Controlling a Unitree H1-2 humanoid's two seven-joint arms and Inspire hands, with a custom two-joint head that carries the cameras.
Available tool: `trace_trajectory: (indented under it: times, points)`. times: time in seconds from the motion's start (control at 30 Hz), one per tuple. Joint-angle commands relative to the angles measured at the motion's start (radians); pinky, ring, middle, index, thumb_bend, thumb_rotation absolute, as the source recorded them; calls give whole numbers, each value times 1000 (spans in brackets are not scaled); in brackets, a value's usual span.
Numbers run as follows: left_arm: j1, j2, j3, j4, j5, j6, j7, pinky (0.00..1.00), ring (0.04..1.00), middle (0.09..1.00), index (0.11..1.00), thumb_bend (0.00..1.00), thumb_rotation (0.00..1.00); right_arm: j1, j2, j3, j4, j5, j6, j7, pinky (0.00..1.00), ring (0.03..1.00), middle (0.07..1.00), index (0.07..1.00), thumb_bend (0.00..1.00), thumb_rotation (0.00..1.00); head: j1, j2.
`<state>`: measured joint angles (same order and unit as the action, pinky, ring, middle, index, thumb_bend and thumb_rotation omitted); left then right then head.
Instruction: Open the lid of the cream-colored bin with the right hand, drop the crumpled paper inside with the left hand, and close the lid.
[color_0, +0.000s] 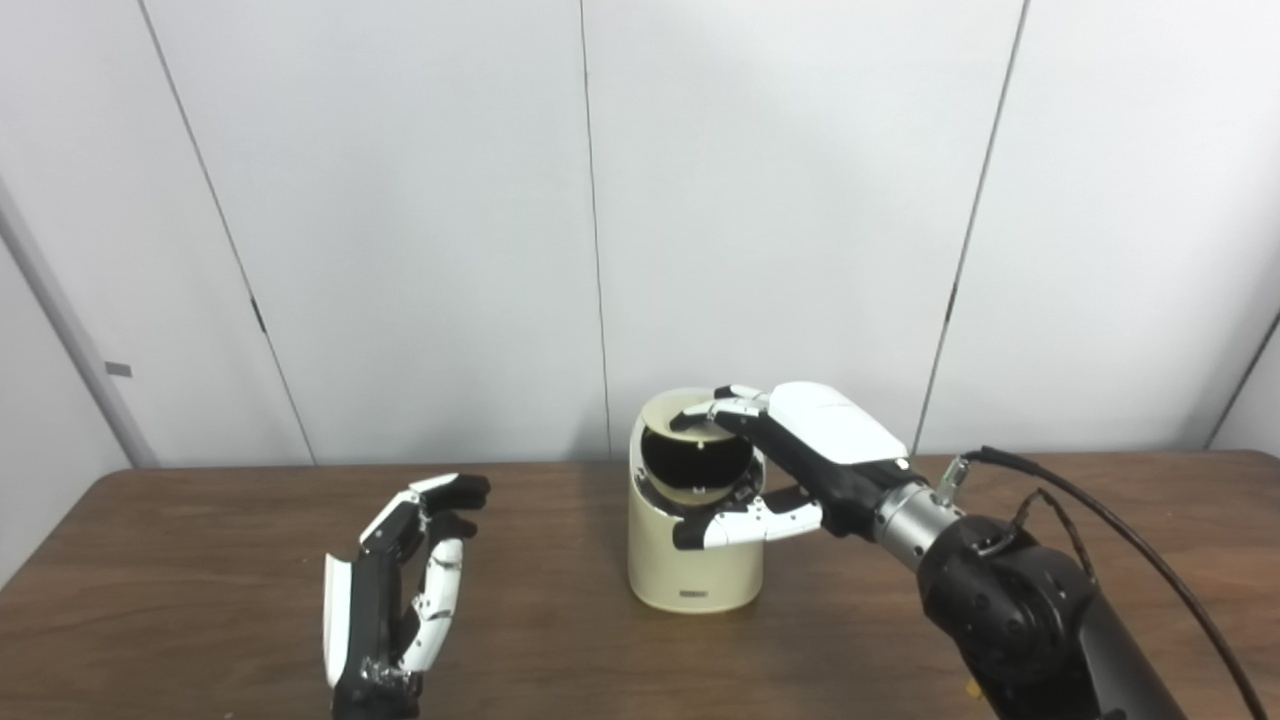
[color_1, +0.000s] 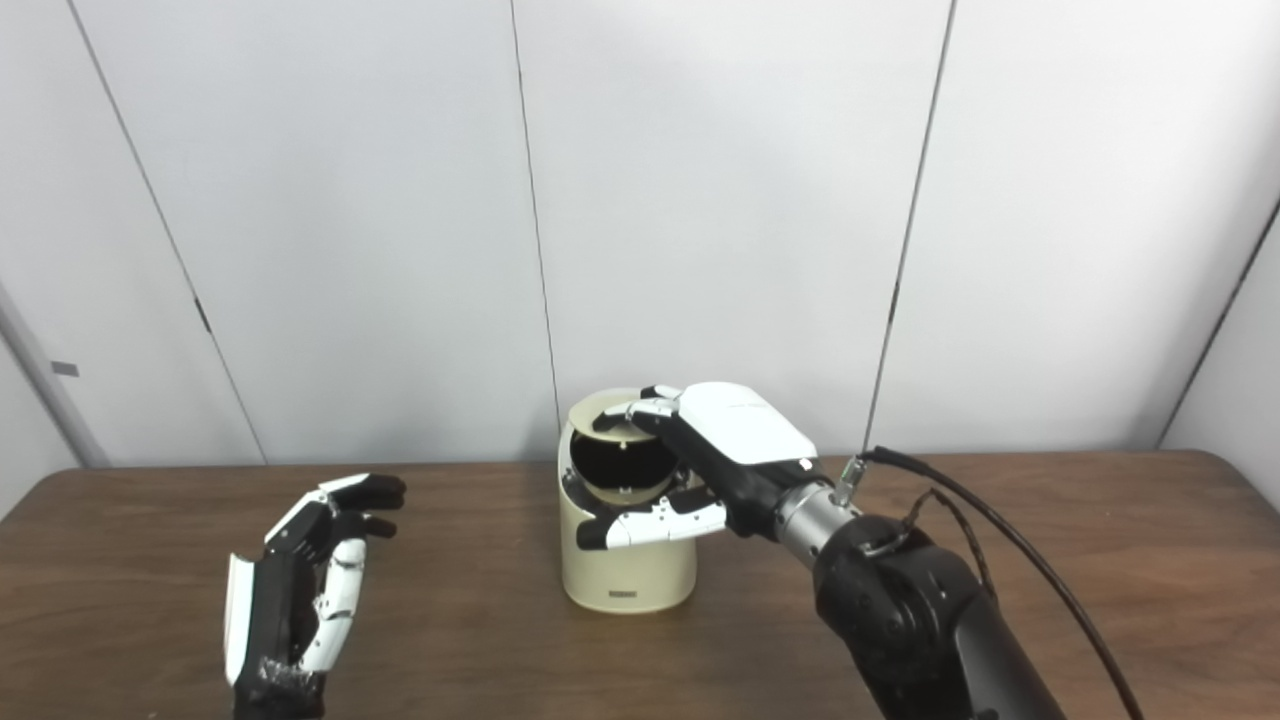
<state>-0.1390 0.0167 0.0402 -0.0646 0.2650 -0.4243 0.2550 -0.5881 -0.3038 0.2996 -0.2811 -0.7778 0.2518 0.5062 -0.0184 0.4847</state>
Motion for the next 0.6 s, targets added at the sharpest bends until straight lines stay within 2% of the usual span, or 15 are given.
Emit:
trace_trajectory:
  times: [0.0,0.57]
  points:
    - [-15,-1,3,-41,-10,-1,-9,544,650,662,640,294,728,-20,2,-9,-43,-7,5,-8,894,932,845,812,929,900,-1,3]
    - [0,-6,14,-100,-15,43,-34,544,654,663,643,352,766,20,3,-1,-57,-5,18,1,868,916,835,801,913,867,3,41]
